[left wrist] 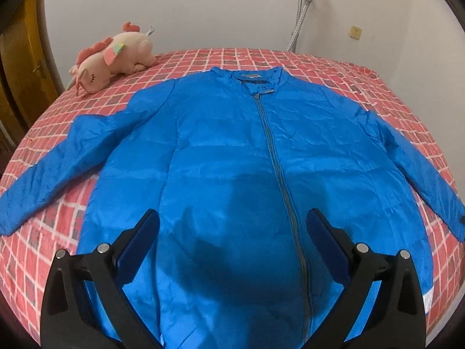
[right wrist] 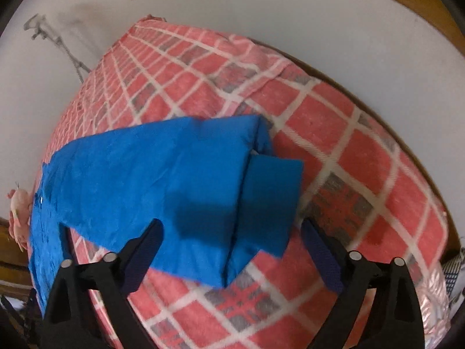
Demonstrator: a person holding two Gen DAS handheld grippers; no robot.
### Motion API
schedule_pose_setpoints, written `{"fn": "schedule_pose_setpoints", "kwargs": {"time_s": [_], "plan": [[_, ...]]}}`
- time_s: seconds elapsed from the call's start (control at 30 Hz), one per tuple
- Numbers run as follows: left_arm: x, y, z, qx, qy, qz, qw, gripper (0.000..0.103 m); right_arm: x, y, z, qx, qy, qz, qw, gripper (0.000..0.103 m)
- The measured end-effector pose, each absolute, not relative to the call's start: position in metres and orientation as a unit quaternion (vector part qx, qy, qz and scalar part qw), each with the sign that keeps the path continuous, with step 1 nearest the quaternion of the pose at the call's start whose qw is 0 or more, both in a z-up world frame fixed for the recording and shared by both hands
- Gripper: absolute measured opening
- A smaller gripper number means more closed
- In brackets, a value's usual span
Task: Fold large clothes
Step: 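Grasp the sleeve nearest the right tool and fold it across the jacket body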
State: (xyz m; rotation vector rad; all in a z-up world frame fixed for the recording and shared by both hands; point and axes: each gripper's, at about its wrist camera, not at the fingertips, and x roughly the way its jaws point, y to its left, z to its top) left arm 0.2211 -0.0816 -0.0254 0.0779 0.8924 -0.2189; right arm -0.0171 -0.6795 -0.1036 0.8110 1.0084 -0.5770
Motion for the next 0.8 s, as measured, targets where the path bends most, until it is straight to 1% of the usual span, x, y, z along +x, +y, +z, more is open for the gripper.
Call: {"fn": "schedule_pose_setpoints", "kwargs": {"time_s": [0.03, 0.07, 0.1, 0.13, 0.17, 0.2, 0.3, 0.37, 0.53, 0.8], "plan": [[0.225, -0.083, -0.028, 0.034, 0.433, -0.107, 0.894, 0.100, -0.016, -0.678, -0.101, 0.364, 0.459, -0.265, 0.766, 0.084], [0.228, -0.083, -0.030, 0.032, 0.436, -0.109, 0.893, 0.100, -0.015, -0.678, -0.100, 0.361, 0.456, -0.260, 0.771, 0.071], [0.230, -0.083, -0.033, 0.031, 0.439, -0.109, 0.891, 0.100, -0.014, -0.677, -0.099, 0.362, 0.455, -0.256, 0.772, 0.062], [0.232, -0.083, -0.035, 0.030, 0.441, -0.109, 0.890, 0.100, -0.012, -0.676, -0.097, 0.367, 0.452, -0.249, 0.774, 0.056], [0.233, -0.083, -0.037, 0.030, 0.443, -0.110, 0.889, 0.100, -0.008, -0.674, -0.095, 0.375, 0.448, -0.233, 0.778, 0.042], [0.235, -0.082, -0.039, 0.030, 0.445, -0.110, 0.888, 0.100, -0.006, -0.673, -0.092, 0.380, 0.445, -0.227, 0.778, 0.035], [0.235, -0.080, -0.038, 0.030, 0.444, -0.113, 0.888, 0.100, 0.000, -0.666, -0.076, 0.378, 0.424, -0.218, 0.794, 0.028], [0.235, -0.080, -0.034, 0.034, 0.439, -0.114, 0.891, 0.100, 0.007, -0.658, -0.059, 0.377, 0.404, -0.205, 0.808, 0.027], [0.238, -0.077, -0.024, 0.037, 0.433, -0.117, 0.893, 0.100, 0.061, -0.629, -0.019, 0.354, 0.379, -0.151, 0.842, 0.026], [0.253, -0.065, -0.008, 0.035, 0.423, -0.101, 0.900, 0.100, 0.167, -0.549, 0.013, 0.281, 0.392, -0.074, 0.873, 0.026]]}}
